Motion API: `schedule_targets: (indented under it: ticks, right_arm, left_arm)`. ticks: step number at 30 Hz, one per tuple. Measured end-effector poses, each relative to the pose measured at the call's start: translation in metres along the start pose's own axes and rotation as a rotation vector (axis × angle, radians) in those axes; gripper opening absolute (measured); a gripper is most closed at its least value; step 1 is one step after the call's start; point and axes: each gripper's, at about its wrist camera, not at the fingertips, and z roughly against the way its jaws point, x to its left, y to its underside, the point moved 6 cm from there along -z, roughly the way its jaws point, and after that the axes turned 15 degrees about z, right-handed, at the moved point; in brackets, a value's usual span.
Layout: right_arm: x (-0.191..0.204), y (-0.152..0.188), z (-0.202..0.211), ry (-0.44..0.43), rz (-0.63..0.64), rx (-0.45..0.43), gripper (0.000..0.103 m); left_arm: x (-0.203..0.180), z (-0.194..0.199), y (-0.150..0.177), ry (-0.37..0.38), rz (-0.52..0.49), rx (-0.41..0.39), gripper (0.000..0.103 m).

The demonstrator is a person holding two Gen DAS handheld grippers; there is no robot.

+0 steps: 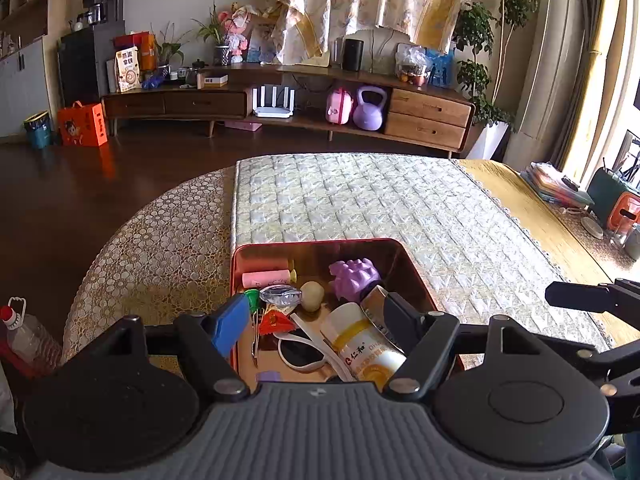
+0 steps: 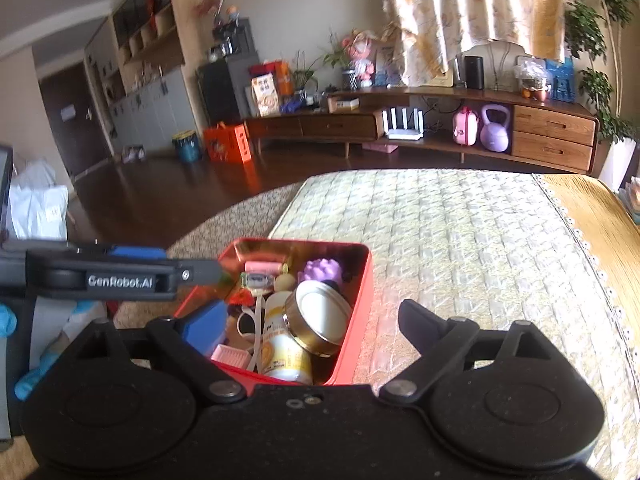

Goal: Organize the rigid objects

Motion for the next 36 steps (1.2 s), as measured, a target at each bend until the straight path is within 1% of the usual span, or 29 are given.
schedule_targets:
  ticks: [1,2,3,4,6,12,17,18,19,21,24,31,36]
  right_arm:
    - [-0.001,-0.001,0.004,0.0,-0.005,-0.014,0.096]
    - [-0.001,-0.001,0.007,-0.002,-0.006,-0.024,0.099]
    - [-0.002,-0.001,0.011,-0.004,-0.005,-0.036,0.102]
    - [-0.001,-0.001,0.015,-0.004,-0.005,-0.048,0.102]
    - [0.0,0.0,0.022,0.001,-0.001,-0.063,0.103]
    - [0.003,0.005,0.037,0.029,-0.012,-0.101,0.103]
    - [0.007,0.009,0.048,0.054,-0.018,-0.127,0.103]
    - [0.007,0.011,0.051,0.061,-0.025,-0.135,0.103]
    - [0.007,0.013,0.053,0.069,-0.034,-0.141,0.103]
    - [0.005,0.016,0.058,0.095,-0.066,-0.151,0.103]
    - [0.004,0.021,0.06,0.117,-0.088,-0.142,0.103]
    - [0.008,0.028,0.063,0.13,-0.097,-0.133,0.103]
    - [0.011,0.032,0.065,0.132,-0.099,-0.13,0.103]
  left_arm:
    - [-0.001,0.002,0.002,0.001,0.003,0.0,0.075]
    - [-0.001,0.005,0.003,0.002,0.005,0.0,0.076]
    - [-0.001,0.007,0.005,0.004,0.009,-0.001,0.08]
    - [-0.001,0.01,0.006,0.008,0.013,-0.004,0.082]
    - [-0.001,0.017,0.01,0.013,0.02,-0.014,0.082]
    - [-0.007,0.033,0.021,0.04,0.022,-0.007,0.085]
    - [-0.012,0.048,0.026,0.067,0.027,-0.024,0.094]
    - [-0.013,0.05,0.028,0.075,0.027,-0.024,0.098]
    - [-0.014,0.054,0.031,0.08,0.029,-0.027,0.1]
    - [-0.016,0.06,0.035,0.088,0.026,-0.037,0.1]
    - [-0.019,0.07,0.042,0.088,0.015,-0.052,0.1]
    - [-0.022,0.088,0.047,0.075,-0.005,-0.1,0.1]
    - [-0.02,0.089,0.049,0.072,0.003,-0.1,0.1]
